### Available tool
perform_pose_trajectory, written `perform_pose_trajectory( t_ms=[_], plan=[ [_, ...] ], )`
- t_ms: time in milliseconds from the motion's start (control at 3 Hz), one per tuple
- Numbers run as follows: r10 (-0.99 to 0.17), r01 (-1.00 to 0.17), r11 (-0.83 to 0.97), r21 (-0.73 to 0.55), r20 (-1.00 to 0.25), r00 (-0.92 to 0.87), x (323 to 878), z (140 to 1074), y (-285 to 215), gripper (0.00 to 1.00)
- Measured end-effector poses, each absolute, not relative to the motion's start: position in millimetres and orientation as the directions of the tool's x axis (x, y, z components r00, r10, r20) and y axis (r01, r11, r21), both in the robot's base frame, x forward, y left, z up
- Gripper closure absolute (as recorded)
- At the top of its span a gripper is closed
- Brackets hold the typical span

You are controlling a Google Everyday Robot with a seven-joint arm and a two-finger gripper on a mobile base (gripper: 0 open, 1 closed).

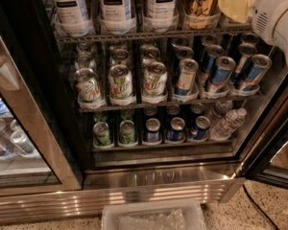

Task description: Pick coke can from top shelf of fridge

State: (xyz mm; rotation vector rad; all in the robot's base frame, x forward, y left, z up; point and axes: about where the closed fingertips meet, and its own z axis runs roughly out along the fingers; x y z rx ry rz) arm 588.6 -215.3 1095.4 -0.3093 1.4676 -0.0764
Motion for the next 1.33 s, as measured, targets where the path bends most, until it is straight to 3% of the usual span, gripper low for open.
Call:
perform_pose_trajectory(
  t_ms=[1000, 1333],
  plan=[
    [-0.227, -0.034, 0.972, -0.232, -0.967, 0.117, 609.4, 1099.2, -223.8, 0.41],
    [-0.22, -0.072, 0.971, -0.227, -0.972, 0.086, 615.8, 1087.7, -219.0, 0.6]
  ],
)
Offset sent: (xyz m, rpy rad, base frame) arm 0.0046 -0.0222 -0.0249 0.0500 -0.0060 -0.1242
